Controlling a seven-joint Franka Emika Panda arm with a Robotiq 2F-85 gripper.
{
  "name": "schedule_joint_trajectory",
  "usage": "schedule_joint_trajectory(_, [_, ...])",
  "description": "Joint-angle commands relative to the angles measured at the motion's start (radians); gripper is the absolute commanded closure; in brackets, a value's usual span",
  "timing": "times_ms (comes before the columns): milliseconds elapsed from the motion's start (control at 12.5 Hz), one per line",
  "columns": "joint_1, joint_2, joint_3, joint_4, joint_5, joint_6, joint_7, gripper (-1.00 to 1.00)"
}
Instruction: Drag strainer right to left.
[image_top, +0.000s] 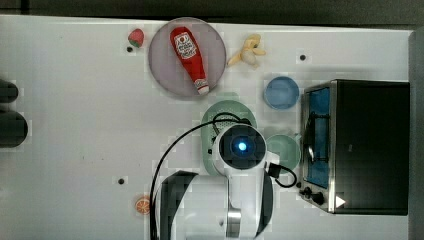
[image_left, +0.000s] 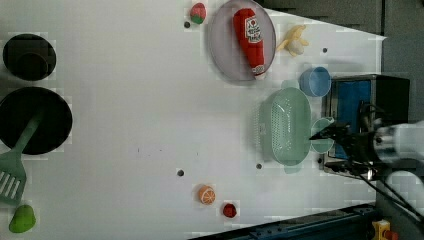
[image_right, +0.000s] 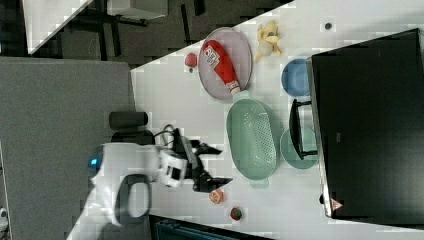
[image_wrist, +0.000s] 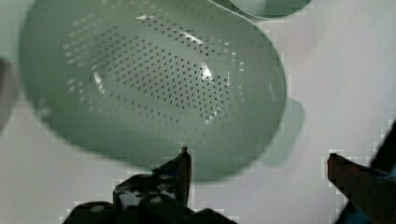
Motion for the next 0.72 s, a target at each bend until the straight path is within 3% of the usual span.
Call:
schedule_joint_trajectory(80, [0.022, -0.009, 0.003, -0.005, 0.006, 0.157, 0.271, -1.00])
schedule_joint_trajectory(720, [0.028, 0.349, 0.012, -0.017, 0.007, 0.495, 0.403, -1.00])
